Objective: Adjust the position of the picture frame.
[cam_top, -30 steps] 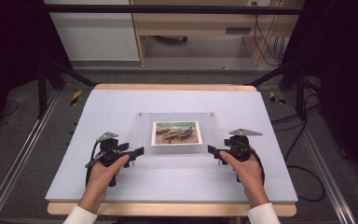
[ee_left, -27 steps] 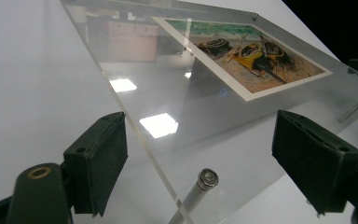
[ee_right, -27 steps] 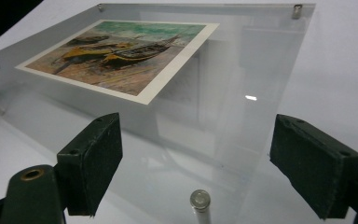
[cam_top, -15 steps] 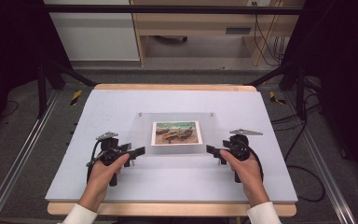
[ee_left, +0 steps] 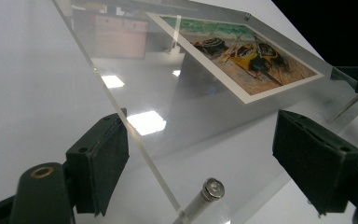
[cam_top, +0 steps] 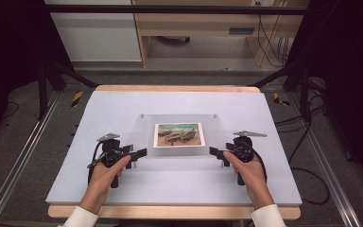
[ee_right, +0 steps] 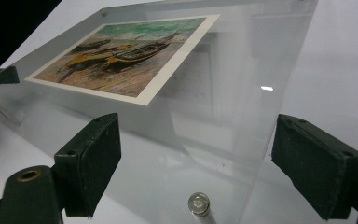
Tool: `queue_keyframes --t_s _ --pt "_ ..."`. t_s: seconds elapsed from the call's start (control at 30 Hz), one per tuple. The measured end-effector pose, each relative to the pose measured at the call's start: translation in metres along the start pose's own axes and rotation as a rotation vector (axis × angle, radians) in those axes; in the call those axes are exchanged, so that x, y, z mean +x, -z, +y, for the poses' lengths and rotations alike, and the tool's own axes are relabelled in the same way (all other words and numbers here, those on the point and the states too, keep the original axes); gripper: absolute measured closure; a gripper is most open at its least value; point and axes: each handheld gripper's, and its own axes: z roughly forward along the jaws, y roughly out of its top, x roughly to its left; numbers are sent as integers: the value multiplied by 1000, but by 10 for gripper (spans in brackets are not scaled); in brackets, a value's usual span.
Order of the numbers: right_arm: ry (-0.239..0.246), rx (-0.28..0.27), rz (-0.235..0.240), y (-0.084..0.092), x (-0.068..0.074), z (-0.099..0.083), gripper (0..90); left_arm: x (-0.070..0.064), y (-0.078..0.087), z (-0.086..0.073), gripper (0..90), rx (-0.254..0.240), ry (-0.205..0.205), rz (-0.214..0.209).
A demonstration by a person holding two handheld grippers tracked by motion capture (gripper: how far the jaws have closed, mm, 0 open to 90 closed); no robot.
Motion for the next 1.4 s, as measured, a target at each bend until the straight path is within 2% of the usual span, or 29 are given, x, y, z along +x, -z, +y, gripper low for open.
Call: queue_keyframes --t_s 0.4,0.43,0.5,0.67,0.87,1.07,1.17,1.27,1.4 --pt "-40 -3 15 -3 -4 -1 167 2 -2 1 181 0 8 -7" --pt "-58 0 30 -4 -4 -1 178 3 -2 2 181 6 2 -7" --pt "-60 0 33 -4 -4 -1 178 3 -2 2 180 6 2 -9" --pt "-55 -4 26 -5 -4 -1 179 4 -3 1 185 5 22 -32" --pt "-57 -5 20 -5 -4 0 193 5 -4 1 197 8 27 -44" --pt "-66 -1 21 -3 -5 0 219 6 -3 1 225 2 33 -38" --pt "-63 -1 18 -3 -4 0 226 4 -1 2 237 23 33 -24" --pt "-65 0 14 -2 -3 0 227 3 -1 2 238 14 34 -24" --pt "-45 -3 5 -1 -1 -1 229 2 1 2 238 19 14 -18"
